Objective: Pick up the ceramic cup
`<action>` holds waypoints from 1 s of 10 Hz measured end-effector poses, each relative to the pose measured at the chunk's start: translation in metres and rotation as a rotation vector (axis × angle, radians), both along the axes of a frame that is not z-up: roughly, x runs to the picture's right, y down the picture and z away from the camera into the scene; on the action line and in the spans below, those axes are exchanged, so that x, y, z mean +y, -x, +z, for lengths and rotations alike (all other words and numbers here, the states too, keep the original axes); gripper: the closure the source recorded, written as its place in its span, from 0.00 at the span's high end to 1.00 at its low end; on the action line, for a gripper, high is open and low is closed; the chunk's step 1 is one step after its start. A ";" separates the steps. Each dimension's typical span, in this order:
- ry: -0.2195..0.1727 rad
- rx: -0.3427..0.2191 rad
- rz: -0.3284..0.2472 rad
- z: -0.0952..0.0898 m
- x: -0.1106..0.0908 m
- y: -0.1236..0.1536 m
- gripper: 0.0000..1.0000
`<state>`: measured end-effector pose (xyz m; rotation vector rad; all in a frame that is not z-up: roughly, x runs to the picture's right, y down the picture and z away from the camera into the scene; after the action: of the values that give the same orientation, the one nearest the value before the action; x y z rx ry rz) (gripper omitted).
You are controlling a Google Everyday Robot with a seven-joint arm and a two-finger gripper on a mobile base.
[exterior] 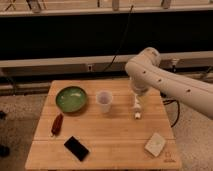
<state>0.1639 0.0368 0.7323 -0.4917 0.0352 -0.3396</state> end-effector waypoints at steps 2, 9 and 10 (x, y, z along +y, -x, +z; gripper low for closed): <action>0.001 -0.031 -0.044 0.007 -0.001 0.023 0.80; 0.010 -0.108 -0.154 0.030 0.007 0.075 0.80; 0.012 -0.119 -0.170 0.031 0.008 0.077 0.80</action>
<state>0.0872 0.0447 0.7634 -0.4808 -0.0404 -0.5356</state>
